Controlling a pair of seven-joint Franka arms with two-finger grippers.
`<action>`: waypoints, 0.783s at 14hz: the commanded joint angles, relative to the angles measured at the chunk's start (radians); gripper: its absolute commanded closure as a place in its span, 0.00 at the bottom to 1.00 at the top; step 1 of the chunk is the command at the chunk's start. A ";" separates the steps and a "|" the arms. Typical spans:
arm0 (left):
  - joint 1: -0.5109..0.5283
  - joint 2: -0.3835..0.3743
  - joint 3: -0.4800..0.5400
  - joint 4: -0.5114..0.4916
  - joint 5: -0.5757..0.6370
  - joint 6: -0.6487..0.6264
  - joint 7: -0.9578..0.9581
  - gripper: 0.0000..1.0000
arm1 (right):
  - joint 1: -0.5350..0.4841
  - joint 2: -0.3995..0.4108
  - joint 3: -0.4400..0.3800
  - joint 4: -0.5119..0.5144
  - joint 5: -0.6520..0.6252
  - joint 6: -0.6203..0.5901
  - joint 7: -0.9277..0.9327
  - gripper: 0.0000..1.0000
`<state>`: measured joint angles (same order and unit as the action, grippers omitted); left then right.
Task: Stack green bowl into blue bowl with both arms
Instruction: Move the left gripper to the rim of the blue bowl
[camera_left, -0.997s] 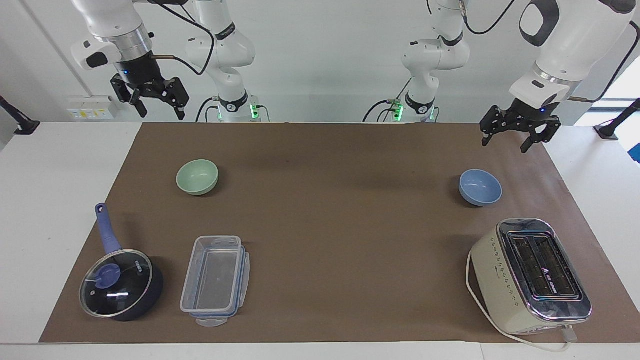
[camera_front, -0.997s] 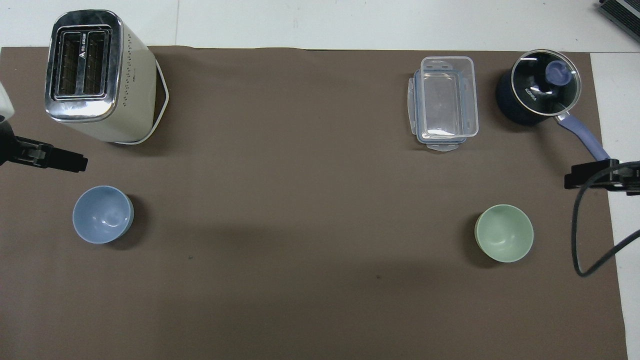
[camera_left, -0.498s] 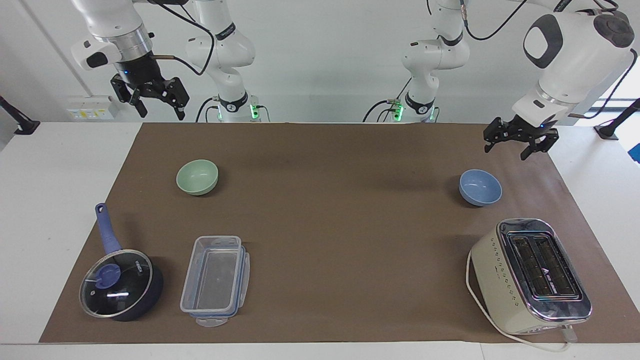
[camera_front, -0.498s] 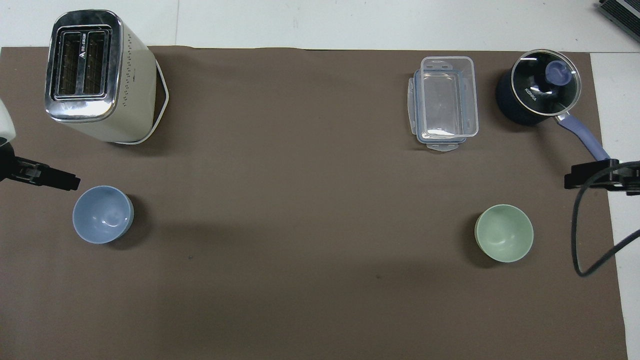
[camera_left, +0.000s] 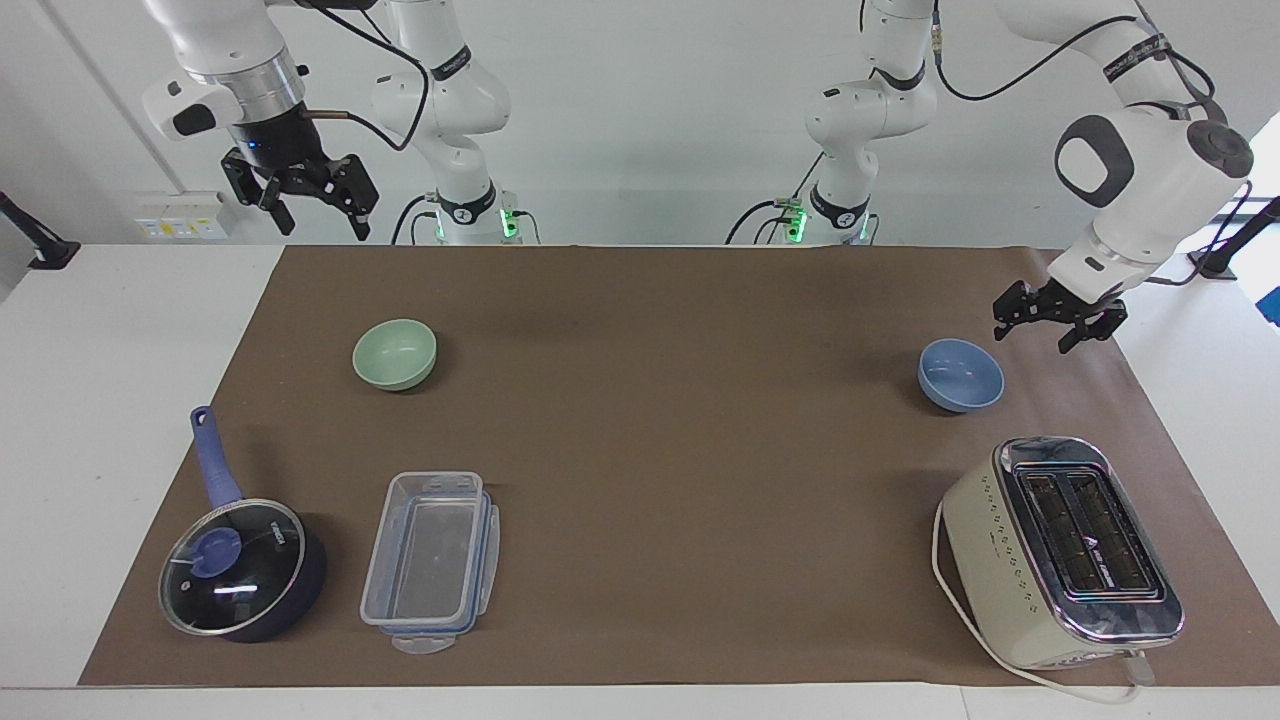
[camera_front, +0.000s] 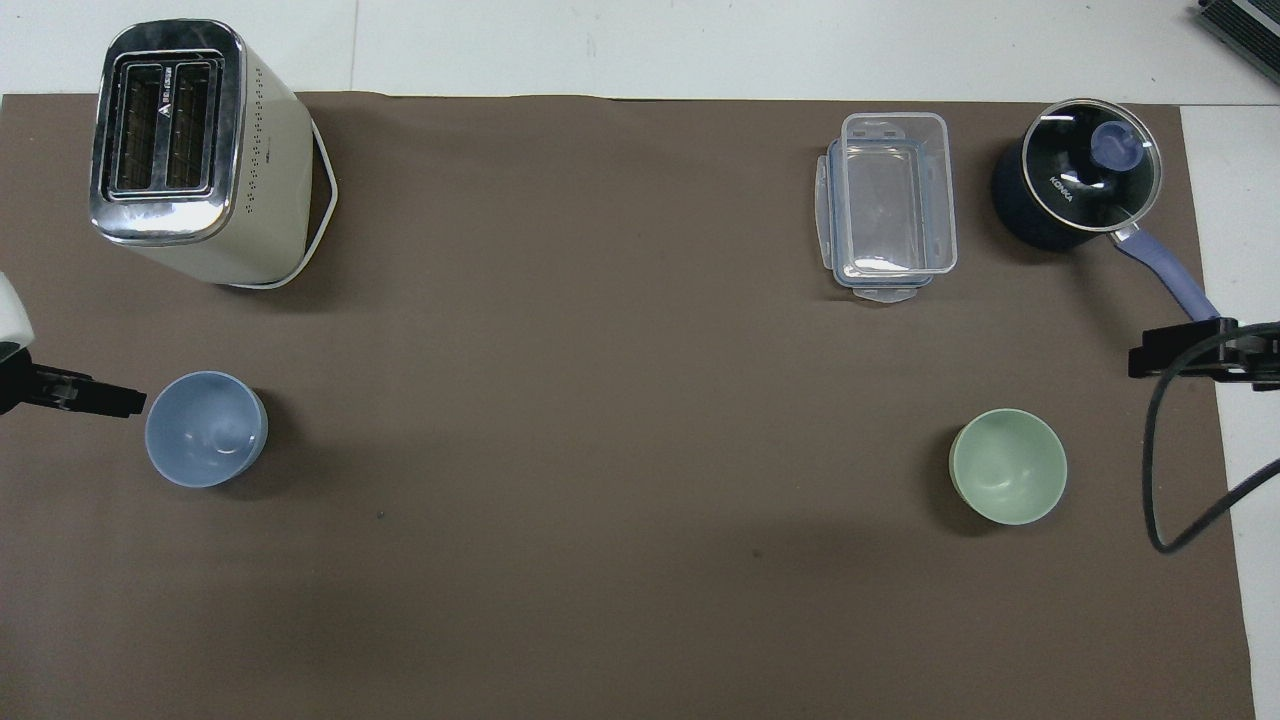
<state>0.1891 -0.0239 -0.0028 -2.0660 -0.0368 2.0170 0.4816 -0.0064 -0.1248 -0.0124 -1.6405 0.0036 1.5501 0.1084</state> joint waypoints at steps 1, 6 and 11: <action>0.042 0.050 -0.011 -0.046 -0.017 0.110 0.006 0.00 | -0.007 -0.006 0.002 0.001 0.002 -0.004 -0.019 0.00; 0.062 0.093 -0.011 -0.118 -0.084 0.225 0.012 0.00 | -0.007 -0.006 0.002 0.001 0.001 -0.004 -0.019 0.00; 0.064 0.085 -0.011 -0.197 -0.103 0.304 0.011 0.01 | -0.007 -0.006 0.002 0.001 0.002 -0.004 -0.019 0.00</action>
<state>0.2392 0.0908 -0.0053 -2.2204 -0.1181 2.2897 0.4818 -0.0064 -0.1248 -0.0124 -1.6405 0.0036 1.5501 0.1084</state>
